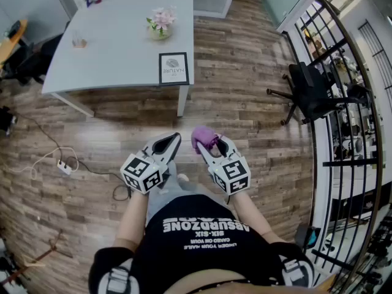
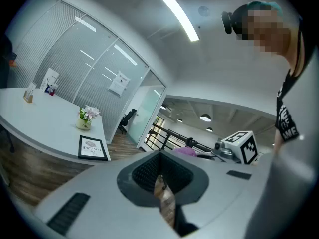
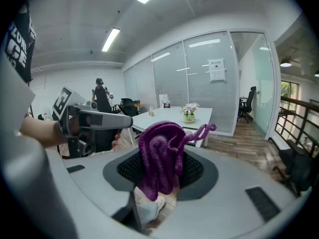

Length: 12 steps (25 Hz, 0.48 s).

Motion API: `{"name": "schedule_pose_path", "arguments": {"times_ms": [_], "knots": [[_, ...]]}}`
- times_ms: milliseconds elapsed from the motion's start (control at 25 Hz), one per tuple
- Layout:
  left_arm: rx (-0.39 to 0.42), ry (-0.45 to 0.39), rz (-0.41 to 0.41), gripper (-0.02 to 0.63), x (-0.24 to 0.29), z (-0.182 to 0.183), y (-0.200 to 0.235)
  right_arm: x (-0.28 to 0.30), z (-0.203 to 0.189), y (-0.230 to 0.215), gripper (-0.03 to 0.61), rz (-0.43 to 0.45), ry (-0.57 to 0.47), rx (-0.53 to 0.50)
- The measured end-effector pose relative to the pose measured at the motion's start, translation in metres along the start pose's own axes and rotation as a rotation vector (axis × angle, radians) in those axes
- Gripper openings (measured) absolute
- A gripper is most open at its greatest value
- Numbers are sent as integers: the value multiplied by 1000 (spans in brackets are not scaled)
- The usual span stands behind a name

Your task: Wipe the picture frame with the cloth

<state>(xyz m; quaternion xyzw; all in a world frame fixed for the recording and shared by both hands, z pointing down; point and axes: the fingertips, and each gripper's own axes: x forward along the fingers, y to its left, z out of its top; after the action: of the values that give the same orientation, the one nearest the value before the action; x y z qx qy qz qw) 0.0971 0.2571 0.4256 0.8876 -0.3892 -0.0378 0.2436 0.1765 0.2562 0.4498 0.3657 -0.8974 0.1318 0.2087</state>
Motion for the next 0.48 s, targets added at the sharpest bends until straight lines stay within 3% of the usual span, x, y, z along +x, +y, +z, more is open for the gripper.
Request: {"name": "schedule_pose_path", "arguments": {"times_ms": [480], "knots": [[9, 38, 21, 14, 21, -2, 30, 22, 0, -12, 178, 21, 8, 8]]}}
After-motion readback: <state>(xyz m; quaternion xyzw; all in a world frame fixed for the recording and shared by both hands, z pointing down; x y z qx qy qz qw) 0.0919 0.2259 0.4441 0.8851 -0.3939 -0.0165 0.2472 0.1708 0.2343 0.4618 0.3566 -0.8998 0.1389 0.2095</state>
